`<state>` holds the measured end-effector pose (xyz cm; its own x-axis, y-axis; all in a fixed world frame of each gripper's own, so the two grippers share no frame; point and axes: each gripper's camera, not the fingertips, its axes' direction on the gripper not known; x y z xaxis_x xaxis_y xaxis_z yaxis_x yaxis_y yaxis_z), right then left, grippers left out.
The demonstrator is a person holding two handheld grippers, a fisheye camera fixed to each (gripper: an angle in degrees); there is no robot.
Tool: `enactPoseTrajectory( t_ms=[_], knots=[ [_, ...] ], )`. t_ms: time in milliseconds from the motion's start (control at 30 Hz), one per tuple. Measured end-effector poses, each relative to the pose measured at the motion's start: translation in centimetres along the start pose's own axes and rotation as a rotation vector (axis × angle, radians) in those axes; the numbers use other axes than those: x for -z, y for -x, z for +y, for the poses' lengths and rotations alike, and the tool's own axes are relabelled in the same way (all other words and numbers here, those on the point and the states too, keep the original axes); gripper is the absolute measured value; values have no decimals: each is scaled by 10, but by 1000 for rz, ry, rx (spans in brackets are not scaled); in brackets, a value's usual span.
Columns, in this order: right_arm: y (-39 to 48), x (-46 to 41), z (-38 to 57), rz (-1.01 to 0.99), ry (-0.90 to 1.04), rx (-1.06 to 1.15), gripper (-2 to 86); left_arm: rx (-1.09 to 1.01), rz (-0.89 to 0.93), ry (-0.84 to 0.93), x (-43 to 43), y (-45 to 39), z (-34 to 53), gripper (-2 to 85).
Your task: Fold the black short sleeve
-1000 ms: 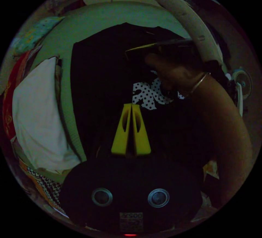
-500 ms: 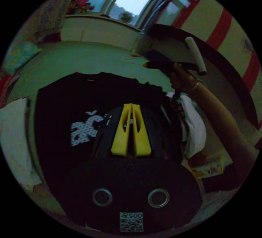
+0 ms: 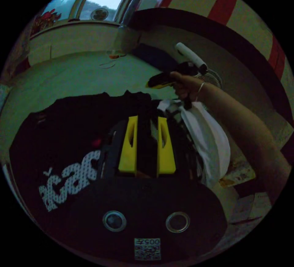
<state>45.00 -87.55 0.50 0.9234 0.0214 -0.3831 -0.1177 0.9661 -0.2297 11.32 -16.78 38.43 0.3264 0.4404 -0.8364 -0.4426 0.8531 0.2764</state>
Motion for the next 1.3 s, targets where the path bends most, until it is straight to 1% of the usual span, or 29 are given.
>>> enactPoseTrajectory(
  t_ms=[133, 200, 233, 300, 367, 433, 500, 567, 633, 667, 700, 733, 800, 867, 933, 1033, 1133, 1200, 1267, 1300],
  knots=[
    [-27, -6, -17, -19, 86, -67, 60, 31, -8, 44, -62, -4, -35, 99],
    [-35, -9, -21, -6, 114, -71, 42, 107, 2, 98, -103, 4, -49, 76],
    [-37, -7, -22, 12, 110, -65, 25, 131, -3, 115, -111, 6, -52, 69],
    [-36, 2, -22, 21, 81, -43, 1, 143, 2, 152, -124, 10, -54, 26],
    [-26, 19, -18, 17, 32, 33, -5, 137, 33, 98, -112, 12, -50, 17],
    [3, 43, -6, 16, -11, 179, -8, 141, 41, 17, -91, 16, -43, 13],
    [27, 54, 3, 12, -35, 247, -9, 174, 60, -53, -63, 26, -33, 10],
    [55, 62, 13, -46, -61, 337, -8, 219, 76, -122, -40, 36, -22, 9],
    [92, 71, 27, -124, -88, 441, -7, 270, 34, -168, -22, 47, -8, 13],
    [100, 73, 31, -119, -93, 454, -7, 339, -23, -189, -14, 58, 4, 18],
    [111, 76, 39, -84, -105, 487, -4, 418, -68, -184, -12, 71, 16, 23],
    [117, 77, 46, -45, -112, 512, -1, 458, -75, -163, -13, 79, 23, 31],
    [115, 73, 56, 7, -87, 522, 13, 548, -11, -13, -25, 103, 47, 51],
    [103, 68, 64, -1, -55, 494, 35, 547, -5, -6, -25, 105, 65, 57],
    [78, 57, 74, -73, -23, 408, 56, 510, -49, -11, -23, 98, 76, 66],
    [58, 41, 86, -128, -25, 316, 62, 409, -84, 35, -30, 83, 84, 84],
    [64, 32, 100, -177, -93, 316, 52, 351, -91, 63, -32, 72, 86, 95],
    [78, 27, 112, -198, -110, 373, 48, 333, -105, 14, -24, 66, 88, 95],
    [94, 17, 126, -133, -97, 425, 44, 326, -83, 19, -18, 65, 92, 94],
    [105, 6, 135, -28, -76, 445, 40, 318, -63, 21, -14, 64, 94, 92]
  ],
)
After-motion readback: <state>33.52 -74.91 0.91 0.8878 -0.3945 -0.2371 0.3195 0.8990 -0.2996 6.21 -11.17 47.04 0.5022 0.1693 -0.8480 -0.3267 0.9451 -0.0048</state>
